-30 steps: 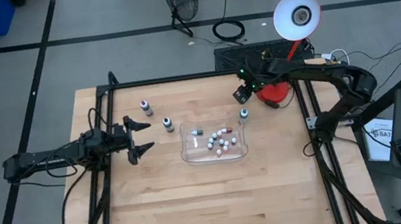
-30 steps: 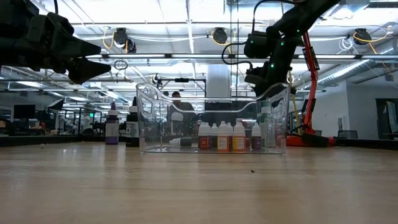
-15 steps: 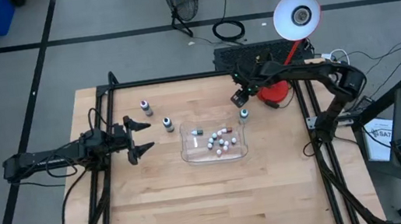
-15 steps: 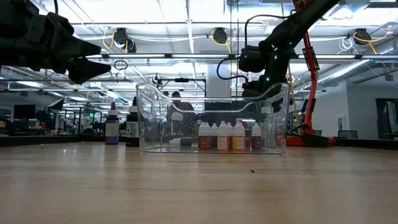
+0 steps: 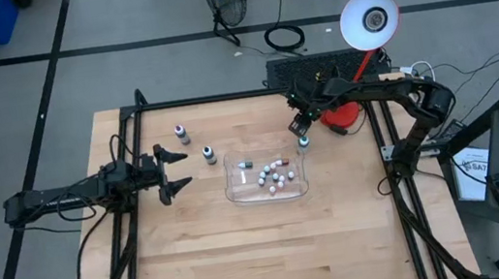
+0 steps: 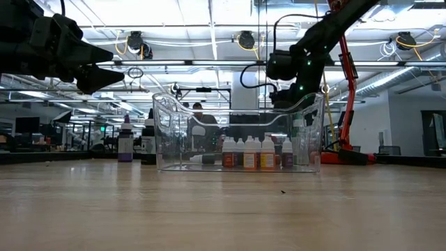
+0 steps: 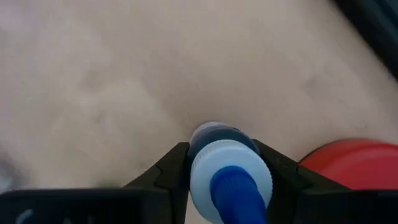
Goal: Pick & Place food coloring
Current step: Put the blue food coloring bottle into the transparent bin
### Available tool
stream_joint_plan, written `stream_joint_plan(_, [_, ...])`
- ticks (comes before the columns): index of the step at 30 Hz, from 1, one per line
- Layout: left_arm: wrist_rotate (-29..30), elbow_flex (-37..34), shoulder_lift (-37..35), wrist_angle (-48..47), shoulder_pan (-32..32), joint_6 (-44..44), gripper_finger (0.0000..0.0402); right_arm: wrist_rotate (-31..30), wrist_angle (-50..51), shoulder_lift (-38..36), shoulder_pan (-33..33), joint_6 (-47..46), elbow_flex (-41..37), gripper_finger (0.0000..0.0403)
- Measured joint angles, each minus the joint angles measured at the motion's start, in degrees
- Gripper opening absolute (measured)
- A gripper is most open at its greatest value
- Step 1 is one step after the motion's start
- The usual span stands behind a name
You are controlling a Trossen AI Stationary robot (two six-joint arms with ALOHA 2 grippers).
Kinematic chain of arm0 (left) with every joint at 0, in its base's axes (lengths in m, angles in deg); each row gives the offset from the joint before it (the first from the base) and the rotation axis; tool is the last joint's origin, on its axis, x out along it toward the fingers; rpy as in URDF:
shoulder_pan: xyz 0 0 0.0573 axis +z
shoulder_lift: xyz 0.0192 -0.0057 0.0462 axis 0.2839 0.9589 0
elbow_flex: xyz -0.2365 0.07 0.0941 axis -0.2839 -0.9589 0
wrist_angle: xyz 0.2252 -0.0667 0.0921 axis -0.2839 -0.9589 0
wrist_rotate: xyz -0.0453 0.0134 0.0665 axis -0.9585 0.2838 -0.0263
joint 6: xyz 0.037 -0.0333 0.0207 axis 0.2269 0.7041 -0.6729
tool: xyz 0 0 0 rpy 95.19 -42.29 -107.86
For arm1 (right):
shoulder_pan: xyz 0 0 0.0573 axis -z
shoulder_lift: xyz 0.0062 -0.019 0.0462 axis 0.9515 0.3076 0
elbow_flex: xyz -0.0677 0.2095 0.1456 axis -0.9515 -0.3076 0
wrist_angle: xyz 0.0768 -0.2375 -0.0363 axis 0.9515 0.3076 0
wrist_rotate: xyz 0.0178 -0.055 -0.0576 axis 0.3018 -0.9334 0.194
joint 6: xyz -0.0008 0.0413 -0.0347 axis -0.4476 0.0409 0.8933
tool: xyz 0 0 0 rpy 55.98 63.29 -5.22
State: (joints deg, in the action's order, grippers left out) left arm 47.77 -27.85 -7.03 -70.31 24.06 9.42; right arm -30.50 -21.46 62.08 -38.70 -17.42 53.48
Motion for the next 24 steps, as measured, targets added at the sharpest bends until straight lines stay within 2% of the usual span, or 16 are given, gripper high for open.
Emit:
stream_joint_plan(2, [0.0,0.0,0.0,0.0,0.0,0.0,0.0379,-0.2,0.6,-1.2,-1.4,1.6,-0.1,0.0128])
stream_joint_plan(7, [0.0,0.0,0.0,0.0,0.0,0.0,0.0379,-6.0,-0.3,-8.1,-6.4,2.9,0.0,0.0128])
stream_joint_plan(16, [0.0,0.0,0.0,0.0,0.0,0.0,0.0379,-5.3,-4.4,-23.9,-19.6,1.6,0.1,0.0128])
stream_joint_plan(19, [0.0,0.0,0.0,0.0,0.0,0.0,0.0379,-2.6,-3.9,-24.8,-24.3,-0.8,0.1,0.0128])
stream_joint_plan(24, [0.0,0.0,0.0,0.0,0.0,0.0,0.0379,-3.1,-1.3,-20.9,-30.3,-3.8,0.0,0.0128])
